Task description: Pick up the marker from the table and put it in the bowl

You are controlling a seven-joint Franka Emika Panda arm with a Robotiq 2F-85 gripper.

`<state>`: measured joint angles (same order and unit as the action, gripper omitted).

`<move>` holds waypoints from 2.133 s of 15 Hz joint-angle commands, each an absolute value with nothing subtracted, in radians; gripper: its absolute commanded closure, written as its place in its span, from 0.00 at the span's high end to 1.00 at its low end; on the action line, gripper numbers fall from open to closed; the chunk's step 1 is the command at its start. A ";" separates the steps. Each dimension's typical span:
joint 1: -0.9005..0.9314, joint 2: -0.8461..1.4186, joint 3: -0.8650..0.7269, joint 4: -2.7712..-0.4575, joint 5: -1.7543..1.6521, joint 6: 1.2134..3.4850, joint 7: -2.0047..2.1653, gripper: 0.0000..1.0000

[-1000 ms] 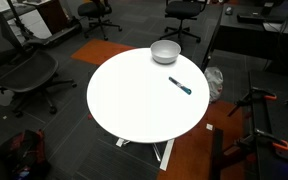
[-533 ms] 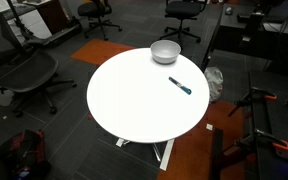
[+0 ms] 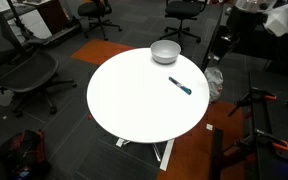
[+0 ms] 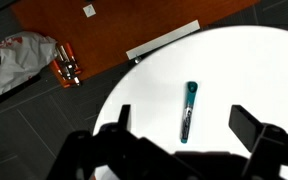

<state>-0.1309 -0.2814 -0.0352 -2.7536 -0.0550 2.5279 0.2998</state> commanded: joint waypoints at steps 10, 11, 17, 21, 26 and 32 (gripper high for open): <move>-0.075 0.220 -0.066 -2.458 -0.011 2.721 0.390 1.00; -0.064 0.243 -0.074 -2.439 -0.017 2.721 0.398 1.00; -0.017 0.345 -0.101 -2.360 -0.004 2.716 0.420 1.00; -0.013 0.397 -0.100 -2.325 0.027 2.716 0.401 1.00; -0.024 0.449 -0.094 -2.287 0.069 2.714 0.376 1.00; -0.052 0.492 -0.070 -2.258 0.115 2.686 0.290 0.72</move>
